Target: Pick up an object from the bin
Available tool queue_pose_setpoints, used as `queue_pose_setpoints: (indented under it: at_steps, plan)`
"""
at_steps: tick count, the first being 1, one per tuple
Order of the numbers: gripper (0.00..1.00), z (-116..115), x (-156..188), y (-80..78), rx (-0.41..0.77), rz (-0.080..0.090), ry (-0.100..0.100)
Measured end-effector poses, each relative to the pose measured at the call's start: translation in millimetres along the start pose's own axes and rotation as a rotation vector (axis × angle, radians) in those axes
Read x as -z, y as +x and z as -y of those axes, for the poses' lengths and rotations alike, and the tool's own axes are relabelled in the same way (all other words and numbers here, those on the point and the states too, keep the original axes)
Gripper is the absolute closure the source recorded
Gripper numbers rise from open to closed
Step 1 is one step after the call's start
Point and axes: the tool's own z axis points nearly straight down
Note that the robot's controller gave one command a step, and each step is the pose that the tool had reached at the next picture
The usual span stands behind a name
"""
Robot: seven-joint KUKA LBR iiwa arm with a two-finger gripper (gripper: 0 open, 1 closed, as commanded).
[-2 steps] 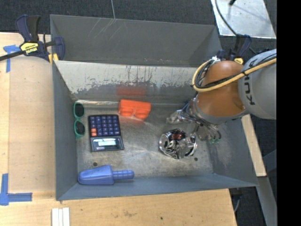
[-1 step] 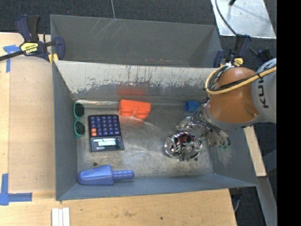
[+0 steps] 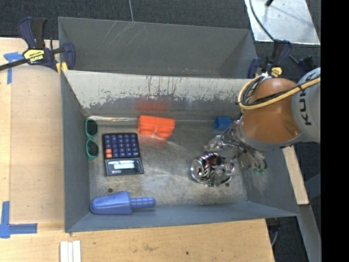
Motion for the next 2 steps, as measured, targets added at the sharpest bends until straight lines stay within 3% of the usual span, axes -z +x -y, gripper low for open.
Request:
queue_pose_setpoints:
  at_steps: [1,2]
  plan:
    - [1.0,19,36,26.6,0.017,-0.013,0.003]
    - [1.0,8,91,-2.4,-0.003,-0.018,0.008]
